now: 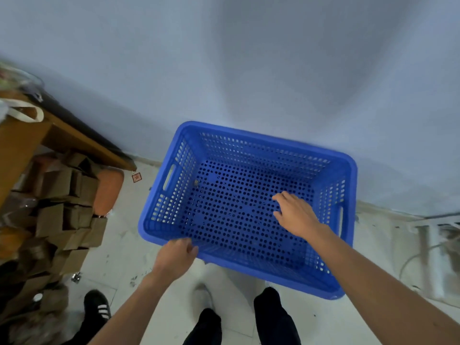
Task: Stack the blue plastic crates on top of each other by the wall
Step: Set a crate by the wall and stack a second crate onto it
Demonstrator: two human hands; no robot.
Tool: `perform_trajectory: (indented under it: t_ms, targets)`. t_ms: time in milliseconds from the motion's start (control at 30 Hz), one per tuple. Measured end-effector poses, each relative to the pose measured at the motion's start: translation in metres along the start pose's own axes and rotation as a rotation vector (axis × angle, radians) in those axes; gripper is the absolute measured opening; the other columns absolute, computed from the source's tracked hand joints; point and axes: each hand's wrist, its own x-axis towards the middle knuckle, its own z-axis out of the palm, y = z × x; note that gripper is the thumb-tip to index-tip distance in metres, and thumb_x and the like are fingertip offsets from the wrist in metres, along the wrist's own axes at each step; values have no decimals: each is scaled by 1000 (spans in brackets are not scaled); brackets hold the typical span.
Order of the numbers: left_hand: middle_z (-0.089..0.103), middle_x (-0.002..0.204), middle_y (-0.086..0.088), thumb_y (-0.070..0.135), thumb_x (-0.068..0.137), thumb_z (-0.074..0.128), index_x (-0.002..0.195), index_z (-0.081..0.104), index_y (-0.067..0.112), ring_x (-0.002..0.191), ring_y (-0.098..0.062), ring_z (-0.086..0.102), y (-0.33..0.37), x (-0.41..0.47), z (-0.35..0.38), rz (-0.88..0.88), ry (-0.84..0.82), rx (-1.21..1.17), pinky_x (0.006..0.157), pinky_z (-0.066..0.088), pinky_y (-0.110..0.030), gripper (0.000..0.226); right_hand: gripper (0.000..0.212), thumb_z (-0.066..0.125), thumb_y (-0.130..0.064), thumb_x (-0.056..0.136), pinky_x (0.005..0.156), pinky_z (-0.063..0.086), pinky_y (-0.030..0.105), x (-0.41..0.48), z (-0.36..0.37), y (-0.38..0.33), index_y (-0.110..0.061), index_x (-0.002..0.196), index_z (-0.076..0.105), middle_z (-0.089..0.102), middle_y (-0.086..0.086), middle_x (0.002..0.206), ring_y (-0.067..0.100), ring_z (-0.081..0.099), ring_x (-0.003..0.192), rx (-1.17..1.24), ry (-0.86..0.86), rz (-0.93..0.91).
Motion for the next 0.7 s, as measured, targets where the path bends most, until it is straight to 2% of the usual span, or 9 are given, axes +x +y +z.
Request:
perform_trajectory:
  t_ms: [33, 100, 233, 333, 433, 500, 633, 700]
  targets:
    - [64, 92, 0, 35, 94, 51, 88, 61, 15, 83, -20, 63, -1, 1, -3, 35, 91, -12, 65, 45, -30, 24, 45, 49, -32, 100, 99, 46, 39, -9, 6, -2, -19, 142, 40, 46, 1, 141, 22, 49, 125, 6, -31, -3]
    - [59, 94, 2, 44, 92, 57, 88, 60, 20, 83, -17, 61, -6, 8, -8, 127, 145, -28, 67, 42, -27, 24, 40, 48, -32, 100, 97, 46, 37, -26, 18, -1, -20, 138, 44, 47, 0, 138, 21, 50, 122, 19, -46, 20]
    - [57, 121, 4, 62, 81, 64, 120, 64, 28, 111, -19, 58, -30, 17, -3, 261, -50, 69, 93, 49, -33, 52, 28, 45, -29, 101, 94, 47, 38, -71, 39, 6, -21, 127, 54, 55, 1, 131, 23, 53, 118, 82, -19, 174]
    - [60, 128, -1, 47, 86, 66, 129, 61, 26, 117, -23, 59, -47, 15, 8, 346, -21, 198, 97, 48, -36, 47, 26, 45, -28, 100, 88, 48, 38, -108, 60, -1, -20, 120, 59, 62, 2, 124, 25, 59, 109, 95, -1, 270]
    - [58, 134, -6, 21, 95, 55, 139, 52, 23, 121, -27, 57, -51, 6, 17, 411, 49, 302, 100, 47, -39, 44, 25, 43, -25, 99, 83, 48, 39, -136, 81, -17, -21, 115, 61, 65, 4, 121, 28, 60, 106, 110, -5, 328]
    - [56, 133, -7, 13, 95, 51, 142, 48, 23, 121, -29, 56, -48, 2, 19, 427, 54, 342, 98, 49, -41, 48, 26, 42, -23, 98, 80, 46, 38, -148, 91, -27, -21, 115, 61, 66, 5, 119, 30, 60, 105, 131, 12, 382]
    - [60, 130, -6, 17, 99, 46, 142, 46, 24, 116, -28, 59, -42, 2, 17, 448, 95, 476, 90, 52, -41, 43, 34, 42, -25, 96, 97, 44, 40, -166, 107, -33, -22, 124, 60, 60, 3, 131, 29, 55, 117, 188, 12, 410]
    - [62, 125, -6, 23, 101, 44, 138, 49, 23, 113, -28, 61, -44, 5, 17, 437, 108, 537, 87, 53, -41, 37, 37, 47, -27, 93, 99, 41, 40, -171, 114, -32, -21, 128, 56, 58, 3, 132, 29, 53, 119, 189, 11, 376]
